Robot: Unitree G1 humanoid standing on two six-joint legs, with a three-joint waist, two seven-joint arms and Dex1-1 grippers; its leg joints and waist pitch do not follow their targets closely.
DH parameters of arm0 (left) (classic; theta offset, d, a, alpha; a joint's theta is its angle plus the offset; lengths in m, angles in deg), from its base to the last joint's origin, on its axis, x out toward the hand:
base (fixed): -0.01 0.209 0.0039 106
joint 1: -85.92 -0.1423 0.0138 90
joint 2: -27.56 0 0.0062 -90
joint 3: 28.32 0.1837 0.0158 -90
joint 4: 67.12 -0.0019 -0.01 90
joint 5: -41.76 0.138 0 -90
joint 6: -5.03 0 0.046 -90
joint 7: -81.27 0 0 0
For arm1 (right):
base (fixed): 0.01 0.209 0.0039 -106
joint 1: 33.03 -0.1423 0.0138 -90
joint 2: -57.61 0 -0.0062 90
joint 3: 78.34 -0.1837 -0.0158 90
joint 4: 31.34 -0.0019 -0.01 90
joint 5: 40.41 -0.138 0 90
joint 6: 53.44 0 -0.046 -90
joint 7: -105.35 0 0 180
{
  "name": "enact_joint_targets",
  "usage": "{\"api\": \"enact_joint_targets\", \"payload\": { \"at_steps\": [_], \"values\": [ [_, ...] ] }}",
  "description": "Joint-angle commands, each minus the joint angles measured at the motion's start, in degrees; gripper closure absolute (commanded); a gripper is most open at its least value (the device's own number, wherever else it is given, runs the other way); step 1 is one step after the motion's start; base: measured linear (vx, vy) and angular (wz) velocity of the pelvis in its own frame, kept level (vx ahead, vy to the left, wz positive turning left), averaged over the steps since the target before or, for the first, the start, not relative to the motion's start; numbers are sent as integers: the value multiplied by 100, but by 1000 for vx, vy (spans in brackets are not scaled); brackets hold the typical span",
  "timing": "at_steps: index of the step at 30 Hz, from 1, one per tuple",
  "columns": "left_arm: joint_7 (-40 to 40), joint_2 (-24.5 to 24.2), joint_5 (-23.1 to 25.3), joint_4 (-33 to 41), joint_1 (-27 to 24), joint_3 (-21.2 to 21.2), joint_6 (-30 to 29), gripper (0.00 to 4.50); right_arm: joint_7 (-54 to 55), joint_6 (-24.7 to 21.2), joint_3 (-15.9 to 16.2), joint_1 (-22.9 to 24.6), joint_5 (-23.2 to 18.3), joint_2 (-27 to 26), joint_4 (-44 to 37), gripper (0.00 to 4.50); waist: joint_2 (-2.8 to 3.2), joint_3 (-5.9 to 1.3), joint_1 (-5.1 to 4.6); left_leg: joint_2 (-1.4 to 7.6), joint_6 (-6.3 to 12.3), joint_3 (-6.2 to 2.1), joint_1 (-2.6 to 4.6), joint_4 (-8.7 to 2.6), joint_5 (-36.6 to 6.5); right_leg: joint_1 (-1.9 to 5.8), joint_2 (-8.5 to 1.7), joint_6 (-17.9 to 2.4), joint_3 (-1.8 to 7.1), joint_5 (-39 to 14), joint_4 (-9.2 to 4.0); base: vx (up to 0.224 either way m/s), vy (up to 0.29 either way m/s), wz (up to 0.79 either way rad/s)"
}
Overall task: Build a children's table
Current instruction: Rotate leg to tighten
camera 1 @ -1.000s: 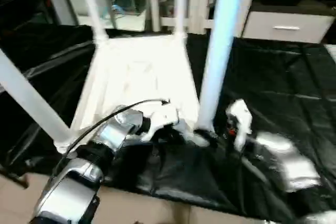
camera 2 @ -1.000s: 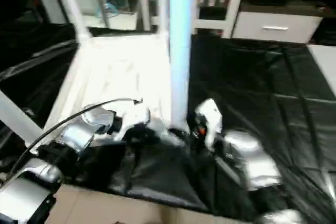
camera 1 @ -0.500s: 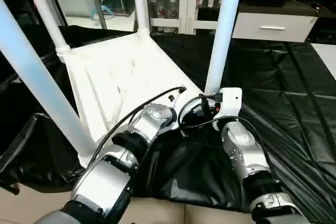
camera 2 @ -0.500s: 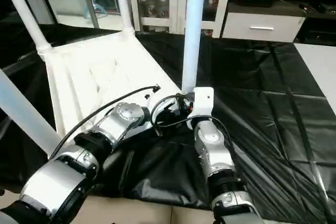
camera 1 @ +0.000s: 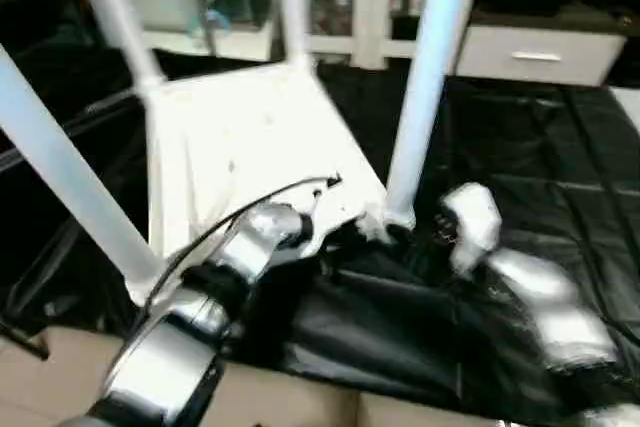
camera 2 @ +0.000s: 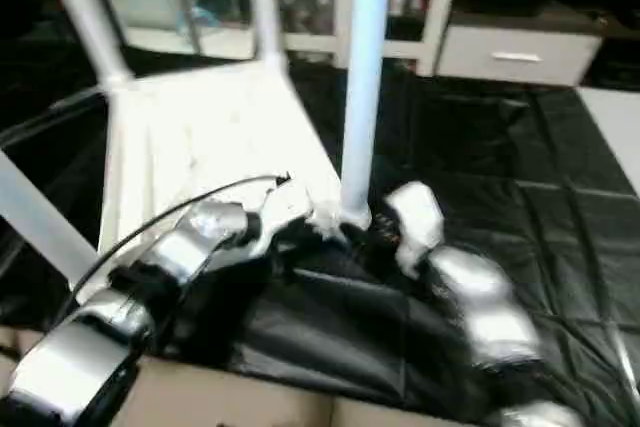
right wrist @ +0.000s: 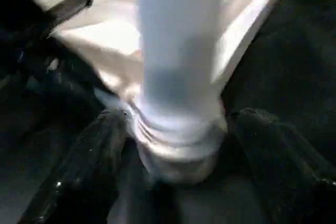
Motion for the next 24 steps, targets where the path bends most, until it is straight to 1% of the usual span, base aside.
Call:
{"api": "enact_joint_targets", "payload": {
  "at_steps": [1,2,3,4,5,6,8,9,10,12,13,16,18,19,20,21,22,24],
  "values": [
    [-690,-20,-180,199,-272,244,128,450,-405,-196,-77,75,-274,67,-294,90,-154,-295,23,542,637,-253,38,-465,-1433,237,-400,-1259,280,-1727,-416,0,0,0],
    [-866,-85,-197,326,-317,288,116,450,-487,-249,-79,94,-329,84,-338,90,-131,-286,3,539,599,-252,34,-473,-1471,220,-387,-1323,272,-1685,-407,0,0,0],
    [-982,-133,-207,417,-350,318,113,450,-540,-288,-78,108,-365,94,-373,90,-130,-283,4,530,583,-245,32,-473,-1500,222,-385,-1327,267,-1713,-421,0,0,0],
    [-1129,-192,-218,518,-381,363,109,450,-614,-344,-44,113,-398,98,-408,90,-118,-292,16,539,520,-240,47,-472,-1547,212,-388,-1328,272,-1763,-418,0,0,0],
    [-1264,-250,-226,624,-417,388,116,450,-686,-423,-4,121,-411,95,-468,90,-76,-296,37,543,498,-244,59,-473,-1533,205,-389,-1335,271,-1743,-412,0,0,0],
    [-1305,-265,-220,644,-419,400,101,450,-699,-431,37,101,-381,70,-451,90,-85,-295,40,549,481,-244,52,-478,-1523,205,-386,-1328,273,-1712,-411,0,0,0],
    [-1360,-280,-201,722,-434,425,52,450,-751,-514,136,60,-391,26,-491,90,-70,-306,76,549,405,-243,62,-481,-1515,202,-383,-1350,271,-1580,-390,0,0,0],
    [-1366,-278,-195,728,-432,433,48,450,-768,-528,158,52,-398,16,-501,90,-66,-310,85,549,393,-240,66,-479,-1511,198,-384,-1366,272,-1518,-386,0,0,0],
    [-1398,-280,-182,799,-448,451,8,450,-834,-604,219,35,-427,-10,-560,90,-62,-320,100,545,379,-242,62,-474,-1453,211,-386,-1405,269,-1335,-363,0,0,0],
    [-1392,-262,-182,818,-448,454,-20,450,-822,-612,245,7,-400,-38,-536,90,-65,-323,100,545,392,-238,54,-469,-1399,214,-382,-1430,267,-1198,-348,0,0,0],
    [-1396,-239,-181,881,-460,449,-81,450,-795,-582,280,-66,-283,-91,-434,90,-61,-324,103,540,391,-236,51,-466,-1388,217,-388,-1447,265,-1143,-345,0,0,0],
    [-1416,-243,-185,969,-484,444,-153,450,-787,-594,283,-154,-205,-131,-324,90,-48,-324,109,538,353,-241,53,-470,-1410,222,-397,-1453,263,-1205,-346,0,0,0],
    [-1422,-267,-193,1002,-492,447,-174,450,-797,-634,263,-192,-217,-126,-293,118,-46,-327,116,538,339,-236,64,-467,-1396,220,-391,-1457,268,-1155,-343,0,0,0],
    [-1423,-275,-195,1006,-492,446,-177,450,-799,-642,254,-204,-222,-124,-283,118,-45,-328,116,537,343,-238,60,-466,-1374,224,-388,-1462,266,-1115,-338,0,0,0],
    [-1431,-291,-191,1010,-494,441,-179,450,-844,-696,243,-206,-258,-109,-297,132,-42,-332,118,536,357,-237,57,-462,-1335,229,-385,-1473,265,-1031,-328,0,0,0],
    [-1431,-291,-191,1010,-494,441,-179,450,-844,-696,243,-206,-258,-109,-297,132,-44,-333,116,534,367,-239,48,-460,-1319,237,-384,-1479,262,-996,-321,0,0,0],
    [-1444,-313,-185,1014,-498,434,-188,450,-886,-742,233,-200,-283,-88,-320,132,-41,-338,116,534,385,-236,54,-454,-1291,236,-381,-1499,259,-926,-316,0,0,0],
    [-1453,-331,-177,1015,-504,433,-192,450,-926,-779,237,-187,-296,-66,-336,159,-38,-339,118,530,402,-233,49,-448,-1295,244,-387,-1508,256,-945,-317,0,0,0]
  ]
}}
